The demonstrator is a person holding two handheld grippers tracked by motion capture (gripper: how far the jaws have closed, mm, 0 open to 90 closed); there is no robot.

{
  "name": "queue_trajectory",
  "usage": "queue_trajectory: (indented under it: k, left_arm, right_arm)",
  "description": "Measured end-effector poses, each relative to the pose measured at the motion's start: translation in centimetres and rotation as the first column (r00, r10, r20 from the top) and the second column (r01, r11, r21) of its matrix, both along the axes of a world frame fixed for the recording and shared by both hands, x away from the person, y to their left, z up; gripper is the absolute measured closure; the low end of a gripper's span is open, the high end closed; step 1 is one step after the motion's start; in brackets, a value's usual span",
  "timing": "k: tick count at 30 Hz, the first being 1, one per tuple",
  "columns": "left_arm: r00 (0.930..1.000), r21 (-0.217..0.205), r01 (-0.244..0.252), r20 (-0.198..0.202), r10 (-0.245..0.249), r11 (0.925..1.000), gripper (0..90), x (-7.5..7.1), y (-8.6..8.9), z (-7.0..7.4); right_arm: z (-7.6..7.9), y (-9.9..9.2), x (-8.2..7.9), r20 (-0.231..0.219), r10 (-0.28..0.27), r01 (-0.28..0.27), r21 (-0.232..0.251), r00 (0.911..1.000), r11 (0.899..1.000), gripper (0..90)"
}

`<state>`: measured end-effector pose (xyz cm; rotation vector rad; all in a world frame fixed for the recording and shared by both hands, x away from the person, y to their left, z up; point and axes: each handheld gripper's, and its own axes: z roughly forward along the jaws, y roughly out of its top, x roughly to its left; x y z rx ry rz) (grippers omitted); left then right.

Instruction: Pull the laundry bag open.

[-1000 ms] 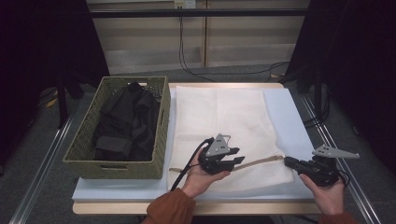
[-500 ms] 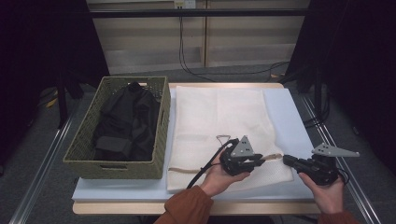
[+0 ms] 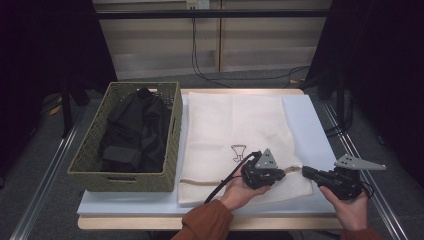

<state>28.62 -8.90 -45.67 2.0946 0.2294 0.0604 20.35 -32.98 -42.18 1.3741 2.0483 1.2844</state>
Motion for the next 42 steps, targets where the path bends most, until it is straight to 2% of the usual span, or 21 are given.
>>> queue_trajectory:
  k: [3, 6, 8, 11, 12, 14, 18, 22, 23, 30, 36, 37, 38, 39, 41, 42]
  left_arm:
    - [0.9999, -0.005, 0.001, -0.014, -0.001, 1.0, 82.9, 0.0, -0.1, -0.5]
    - [0.9999, 0.014, -0.01, -0.006, 0.01, 0.9999, 79.9, 0.1, -0.3, -0.6]
    - [0.9998, -0.004, -0.008, -0.016, 0.008, 1.0, 76.8, 0.2, -0.3, -0.7]
    - [0.9999, -0.001, -0.01, -0.006, 0.01, 0.9999, 73.4, 0.2, -0.5, -0.6]
    - [1.0, 0.009, -0.001, 0.006, 0.001, 1.0, 73.8, 0.3, -0.5, -0.5]
    - [0.9999, -0.008, -0.006, -0.009, 0.006, 1.0, 75.6, 0.2, -0.6, -0.6]
    - [1.0, 0.0, 0.005, -0.006, -0.005, 1.0, 79.1, 0.2, -0.6, -0.6]
    - [1.0, 0.012, 0.009, 0.004, -0.009, 0.9999, 79.6, 0.1, -0.8, -0.6]
    - [1.0, 0.003, 0.006, -0.007, -0.006, 1.0, 79.9, 0.1, -0.8, -0.7]
    - [0.9998, 0.008, 0.01, -0.014, -0.01, 0.9999, 78.1, 0.3, -0.6, -0.7]
    - [0.9994, -0.03, 0.012, -0.031, -0.013, 0.9995, 76.6, 0.5, 0.0, -0.4]
    - [0.9992, -0.048, 0.007, -0.04, -0.009, 0.9988, 76.6, 0.5, 0.1, -0.3]
    - [0.9995, -0.041, 0.012, -0.029, -0.014, 0.9991, 76.8, 0.6, 0.2, -0.2]
    - [0.9996, -0.051, 0.011, -0.025, -0.012, 0.9986, 77.1, 0.6, 0.2, -0.1]
    - [0.9995, -0.046, 0.012, -0.029, -0.014, 0.9989, 77.6, 0.7, 0.2, -0.1]
    - [0.9997, -0.033, 0.016, -0.018, -0.017, 0.9993, 77.6, 0.7, 0.0, -0.1]
  right_arm:
    - [0.1, 0.3, 0.0, 0.005, 0.01, -0.01, 0.006, 0.9999, 1.0, 87.6]
    - [0.2, 0.5, 0.0, 0.002, 0.023, -0.023, 0.005, 0.9997, 1.0, 87.6]
    - [0.2, 0.7, 0.0, 0.003, 0.025, -0.025, 0.007, 0.9997, 1.0, 87.6]
    - [0.3, 0.9, 0.1, 0.009, 0.038, -0.038, 0.007, 0.9992, 0.999, 87.6]
    - [0.3, 1.0, 0.1, 0.004, 0.043, -0.043, 0.013, 0.9991, 0.999, 87.6]
    - [0.4, 1.1, 0.1, 0.003, 0.047, -0.047, 0.015, 0.9989, 0.999, 87.6]
    - [0.3, 1.2, 0.2, -0.006, 0.057, -0.057, 0.02, 0.9984, 0.998, 87.6]
    - [0.3, 1.6, 0.3, -0.008, 0.072, -0.072, -0.003, 0.9974, 0.997, 87.6]
    - [0.3, 1.6, 0.3, -0.011, 0.068, -0.068, -0.004, 0.9976, 0.998, 87.6]
    - [0.3, 1.8, 0.5, -0.016, 0.079, -0.079, -0.008, 0.9968, 0.997, 87.6]
    - [0.3, 1.6, 0.5, -0.018, 0.083, -0.083, -0.012, 0.9964, 0.996, 87.5]
    - [0.3, 1.6, 0.4, -0.018, 0.085, -0.085, -0.016, 0.9962, 0.996, 87.5]
    - [0.2, 1.6, 0.4, -0.023, 0.083, -0.084, -0.012, 0.9963, 0.996, 87.5]
    - [0.2, 1.6, 0.4, -0.022, 0.084, -0.085, -0.017, 0.9962, 0.996, 87.5]
    - [0.1, 1.7, 0.4, -0.026, 0.091, -0.092, -0.017, 0.9955, 0.996, 87.6]
    - [0.1, 1.7, 0.4, -0.026, 0.09, -0.091, -0.02, 0.9956, 0.996, 87.5]
